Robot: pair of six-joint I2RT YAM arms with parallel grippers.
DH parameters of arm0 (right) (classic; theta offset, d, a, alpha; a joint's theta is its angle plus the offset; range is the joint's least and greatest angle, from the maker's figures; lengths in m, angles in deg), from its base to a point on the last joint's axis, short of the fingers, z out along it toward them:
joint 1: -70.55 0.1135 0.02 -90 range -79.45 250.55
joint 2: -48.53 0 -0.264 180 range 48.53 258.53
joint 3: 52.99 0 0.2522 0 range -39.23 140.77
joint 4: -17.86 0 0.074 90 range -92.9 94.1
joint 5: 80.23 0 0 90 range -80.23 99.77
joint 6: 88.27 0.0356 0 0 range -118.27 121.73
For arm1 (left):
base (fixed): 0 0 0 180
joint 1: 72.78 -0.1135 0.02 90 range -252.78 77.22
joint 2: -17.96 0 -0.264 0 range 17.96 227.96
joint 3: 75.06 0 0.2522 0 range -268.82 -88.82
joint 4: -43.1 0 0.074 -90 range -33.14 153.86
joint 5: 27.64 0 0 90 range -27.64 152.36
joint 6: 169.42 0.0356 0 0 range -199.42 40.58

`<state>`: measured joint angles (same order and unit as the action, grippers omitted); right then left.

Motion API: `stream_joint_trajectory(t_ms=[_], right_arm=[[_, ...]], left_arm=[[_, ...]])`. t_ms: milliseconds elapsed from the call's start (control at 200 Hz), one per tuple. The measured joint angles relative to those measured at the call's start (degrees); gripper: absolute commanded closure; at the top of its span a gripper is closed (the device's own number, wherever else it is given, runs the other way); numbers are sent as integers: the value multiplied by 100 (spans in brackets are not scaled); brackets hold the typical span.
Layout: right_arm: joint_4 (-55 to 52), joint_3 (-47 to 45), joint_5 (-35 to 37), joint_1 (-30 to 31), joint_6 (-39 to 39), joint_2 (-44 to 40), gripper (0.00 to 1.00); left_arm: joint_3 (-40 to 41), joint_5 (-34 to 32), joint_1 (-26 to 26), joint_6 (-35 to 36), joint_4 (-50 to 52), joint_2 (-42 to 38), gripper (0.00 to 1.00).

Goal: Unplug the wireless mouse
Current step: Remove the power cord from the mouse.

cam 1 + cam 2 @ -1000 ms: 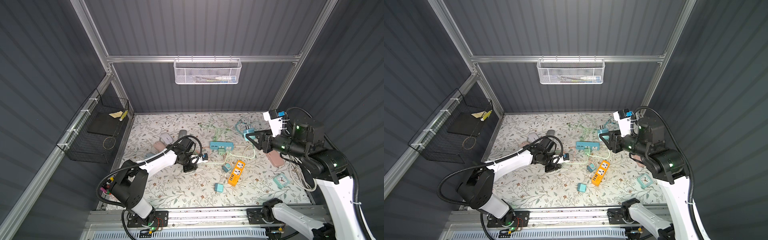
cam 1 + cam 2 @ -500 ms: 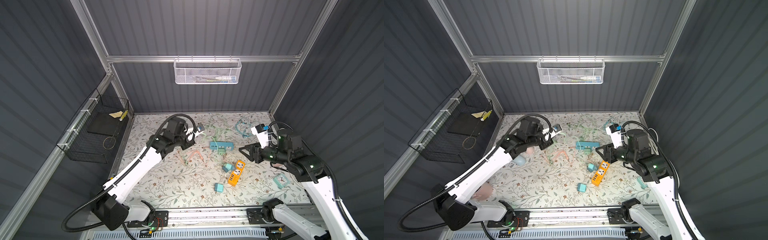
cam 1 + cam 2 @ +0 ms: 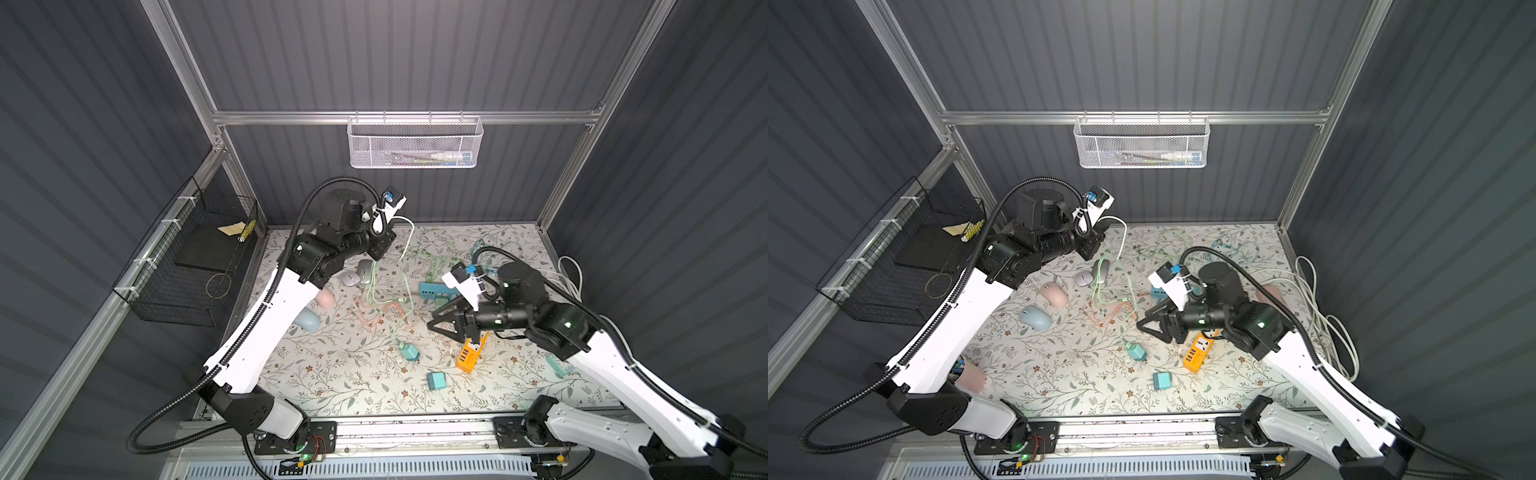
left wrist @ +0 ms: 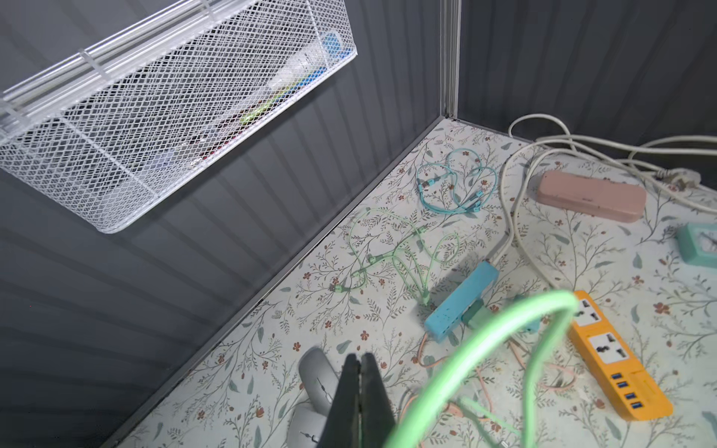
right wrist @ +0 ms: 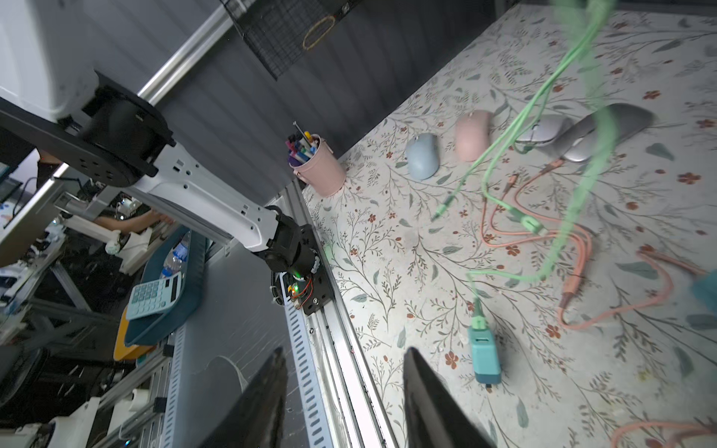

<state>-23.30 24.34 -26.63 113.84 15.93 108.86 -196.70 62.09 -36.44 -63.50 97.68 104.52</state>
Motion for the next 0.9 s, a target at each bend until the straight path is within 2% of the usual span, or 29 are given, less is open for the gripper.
stream_joint_trajectory(t_ms=[95, 200, 240, 310, 390, 550, 901], right_arm=[[267, 192, 223, 424, -7, 623, 50], [697, 343, 553, 741, 83, 1246, 47], [879, 358, 752, 831, 118, 1475, 43], [1187, 372, 1340, 944, 153, 1893, 41], [1445, 437, 2002, 984, 125, 2385, 31], [1759, 1073, 3167, 944, 22, 3528, 29], [1993, 2546, 4177, 791, -11, 4765, 28]], left_arm=[[-367, 7, 0, -431, 162, 151, 100], [-407, 55, 17, -874, 157, 157, 100], [-404, 87, 35, -1014, 151, 157, 100], [-400, 164, 61, -1222, 136, 157, 100], [-400, 264, 76, -1392, 76, 155, 100], [-398, 426, 87, -1558, 7, 153, 100], [-186, 772, 125, -1773, -118, 133, 100]])
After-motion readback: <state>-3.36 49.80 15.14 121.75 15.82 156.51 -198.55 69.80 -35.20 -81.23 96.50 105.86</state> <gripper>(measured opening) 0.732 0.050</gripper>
